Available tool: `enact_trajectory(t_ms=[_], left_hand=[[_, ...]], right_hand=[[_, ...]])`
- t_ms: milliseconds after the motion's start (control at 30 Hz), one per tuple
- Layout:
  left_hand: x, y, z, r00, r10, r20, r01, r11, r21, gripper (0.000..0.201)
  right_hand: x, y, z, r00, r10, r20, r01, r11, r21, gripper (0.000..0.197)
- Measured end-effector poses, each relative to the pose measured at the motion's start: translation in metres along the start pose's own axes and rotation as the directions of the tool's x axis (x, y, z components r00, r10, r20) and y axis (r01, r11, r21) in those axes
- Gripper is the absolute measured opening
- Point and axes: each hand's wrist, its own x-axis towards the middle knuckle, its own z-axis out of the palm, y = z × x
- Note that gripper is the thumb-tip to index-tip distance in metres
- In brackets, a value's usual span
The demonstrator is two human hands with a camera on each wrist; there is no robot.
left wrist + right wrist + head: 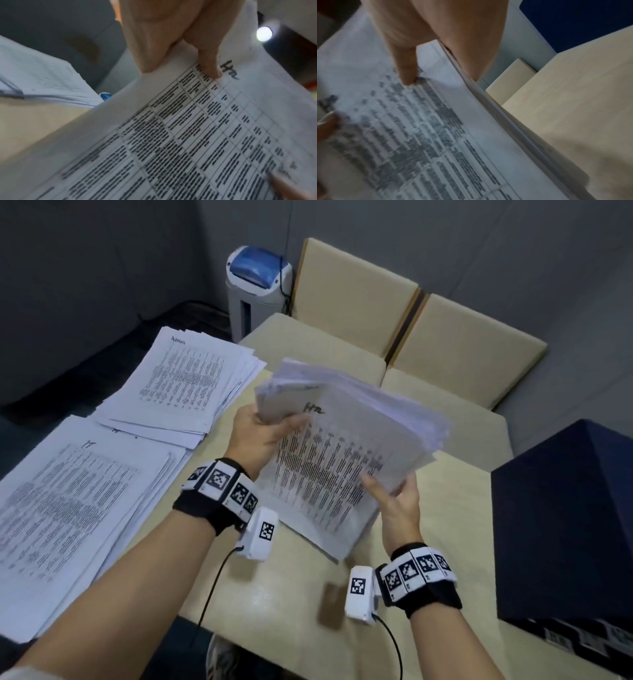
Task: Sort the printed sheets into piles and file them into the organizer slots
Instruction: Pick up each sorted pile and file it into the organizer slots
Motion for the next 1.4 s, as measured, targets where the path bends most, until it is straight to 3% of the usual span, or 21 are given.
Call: enact_trajectory(t_ms=[67,133,167,233,300,367,467,567,667,733,800,967,1067,1167,1267,1400], left_hand=[[0.005,0.001,-0.008,0.999,-0.015,-0.045,0.009,0.992,-0.127,0.048],[0.007,-0.001,-0.017,0.997,-0.065,-0.039,0.049,0.943,-0.331,0.042],[0.008,-0.005,-0.019,0.996,-0.094,-0.003,0.085,0.909,-0.408,0.039],[0.005,-0.016,-0.020,0.985,-0.146,0.094,0.174,0.846,-0.505,0.035],[-0.001,-0.028,-0.019,0.965,-0.196,0.175,0.259,0.816,-0.517,0.031],[-0.002,-0.037,-0.024,0.953,-0.234,0.191,0.299,0.824,-0.481,0.033],[0.009,-0.034,-0.051,0.963,-0.264,0.046,0.259,0.870,-0.420,0.044],[0.025,-0.020,-0.077,0.963,-0.268,0.016,0.269,0.962,-0.055,0.049],[0.032,-0.014,-0.070,0.975,-0.216,0.055,0.195,0.945,0.262,0.046],[0.028,-0.022,-0.057,0.986,-0.167,-0.024,0.167,0.949,0.268,0.036],[0.017,-0.037,-0.047,0.981,-0.175,-0.083,0.188,0.965,0.185,0.042],[-0.004,-0.073,-0.031,0.959,-0.241,-0.149,0.269,0.939,0.216,0.040],[-0.003,-0.074,-0.024,0.959,-0.226,-0.168,0.265,0.926,0.268,0.032],[-0.005,-0.061,-0.024,0.984,-0.158,-0.085,0.171,0.968,0.184,0.038],[-0.006,-0.048,-0.017,0.998,-0.046,-0.045,0.052,0.987,0.151,0.014],[0.009,-0.050,-0.009,0.981,-0.068,-0.180,0.105,0.972,0.208,0.054]], right_hand=[[0.000,0.015,-0.015,0.988,0.126,-0.090,-0.134,0.987,-0.084,0.102],[-0.004,0.029,-0.024,0.943,0.277,-0.185,-0.280,0.960,0.011,0.114],[-0.006,0.033,-0.023,0.918,0.345,-0.194,-0.326,0.937,0.125,0.107],[-0.005,0.037,-0.017,0.911,0.403,-0.084,-0.341,0.853,0.395,0.084],[-0.001,0.024,-0.013,0.948,0.318,0.023,-0.291,0.833,0.471,0.053],[0.008,0.008,-0.016,0.972,0.234,0.008,-0.219,0.895,0.388,0.039],[0.017,-0.018,-0.031,0.986,0.140,-0.091,-0.108,0.950,0.293,0.047],[0.020,-0.032,-0.040,0.997,-0.011,-0.075,0.022,0.990,0.141,0.032],[0.021,-0.033,-0.039,0.995,-0.092,-0.048,0.095,0.993,0.066,0.048],[0.020,-0.020,-0.040,0.992,-0.113,-0.055,0.113,0.994,0.005,0.040],[0.015,0.000,-0.044,0.992,-0.110,-0.062,0.106,0.993,-0.055,0.027],[0.005,0.034,-0.054,0.992,-0.055,-0.111,0.039,0.989,-0.145,0.037],[0.009,0.027,-0.057,0.987,-0.051,-0.154,0.035,0.994,-0.102,0.030],[0.009,0.014,-0.060,0.981,-0.093,-0.172,0.087,0.995,-0.038,0.029],[0.007,0.005,-0.055,0.963,-0.104,-0.247,0.111,0.994,0.013,0.022],[0.012,0.002,-0.042,0.910,-0.134,-0.393,0.158,0.987,0.028,0.017]])
